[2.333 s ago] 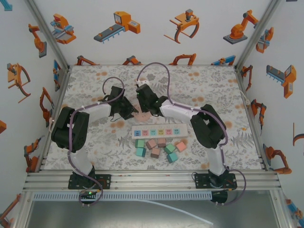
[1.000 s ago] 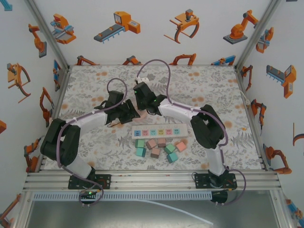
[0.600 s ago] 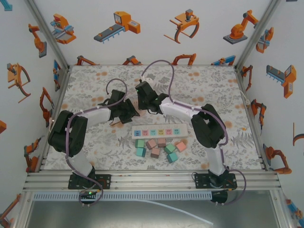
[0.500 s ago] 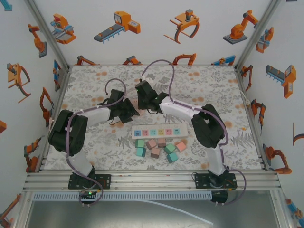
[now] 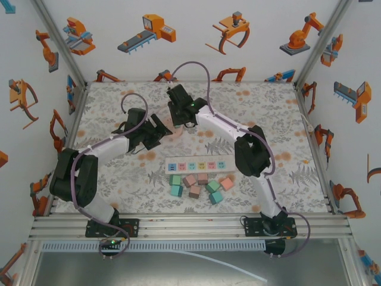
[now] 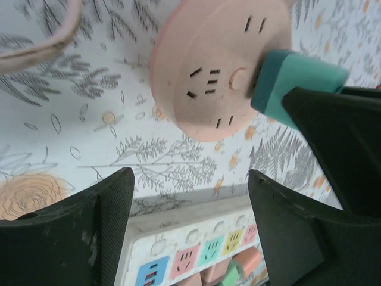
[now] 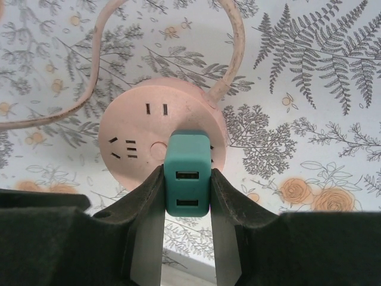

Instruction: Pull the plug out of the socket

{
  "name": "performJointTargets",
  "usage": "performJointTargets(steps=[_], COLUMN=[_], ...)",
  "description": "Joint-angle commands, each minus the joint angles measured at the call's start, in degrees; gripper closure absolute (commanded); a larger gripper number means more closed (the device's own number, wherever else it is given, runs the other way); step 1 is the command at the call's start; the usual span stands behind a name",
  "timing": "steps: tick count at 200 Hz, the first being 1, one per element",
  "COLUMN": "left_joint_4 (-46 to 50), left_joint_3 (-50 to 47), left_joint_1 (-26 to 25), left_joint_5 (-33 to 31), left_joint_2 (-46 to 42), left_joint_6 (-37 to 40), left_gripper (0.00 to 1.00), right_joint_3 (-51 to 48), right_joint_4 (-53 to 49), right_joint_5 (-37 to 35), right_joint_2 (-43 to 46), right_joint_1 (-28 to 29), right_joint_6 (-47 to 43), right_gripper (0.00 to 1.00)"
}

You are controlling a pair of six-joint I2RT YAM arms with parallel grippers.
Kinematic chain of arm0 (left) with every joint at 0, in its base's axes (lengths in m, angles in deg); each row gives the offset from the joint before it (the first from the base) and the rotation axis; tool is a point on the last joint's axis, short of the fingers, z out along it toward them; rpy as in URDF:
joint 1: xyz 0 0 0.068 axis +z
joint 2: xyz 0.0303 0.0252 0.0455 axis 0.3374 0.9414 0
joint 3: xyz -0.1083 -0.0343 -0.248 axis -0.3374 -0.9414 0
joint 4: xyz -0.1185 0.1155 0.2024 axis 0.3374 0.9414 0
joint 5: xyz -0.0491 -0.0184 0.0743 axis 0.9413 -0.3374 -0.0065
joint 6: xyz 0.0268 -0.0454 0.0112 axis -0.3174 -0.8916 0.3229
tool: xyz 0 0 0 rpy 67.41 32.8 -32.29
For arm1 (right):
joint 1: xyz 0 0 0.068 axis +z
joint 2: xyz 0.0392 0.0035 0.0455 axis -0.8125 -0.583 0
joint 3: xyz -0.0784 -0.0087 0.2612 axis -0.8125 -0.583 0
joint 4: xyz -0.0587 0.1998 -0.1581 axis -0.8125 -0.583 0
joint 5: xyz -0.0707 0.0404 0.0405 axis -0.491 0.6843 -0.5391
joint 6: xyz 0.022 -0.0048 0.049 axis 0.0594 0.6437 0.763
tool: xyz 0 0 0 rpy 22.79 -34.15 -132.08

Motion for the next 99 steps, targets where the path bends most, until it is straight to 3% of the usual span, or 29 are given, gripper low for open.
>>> performJointTargets(steps=[1, 67, 84, 99], left_joint_4=[3.31, 3.68, 4.9, 5.16], left_joint_3=[2.39, 8.46, 9.89, 10.59], left_joint_1=[0.93, -0.08, -0.62, -0.99], left_joint_5=[-2.27, -3.25, -4.18, -3.76], left_joint_2=[1.39, 11.83, 13.81, 15.01], left_joint_6=[0.02, 3.77, 3.74, 3.63], left_gripper=[0.28, 0.35, 0.4, 0.47], right_joint_3=[4.35, 4.62, 5.05, 5.34], right_joint_4=[-5.9, -7.71, -8.41, -8.57], right_joint_5=[1.43, 1.73, -0.39, -1.19], right_joint_2=[-1.51, -3.04, -3.64, -4.43], right_joint_1=[0.0, 0.0, 0.0, 0.0], right_joint_6=[-2.02, -1.33, -1.89, -2.36], right_gripper=[1.0, 1.0, 0.81, 0.73])
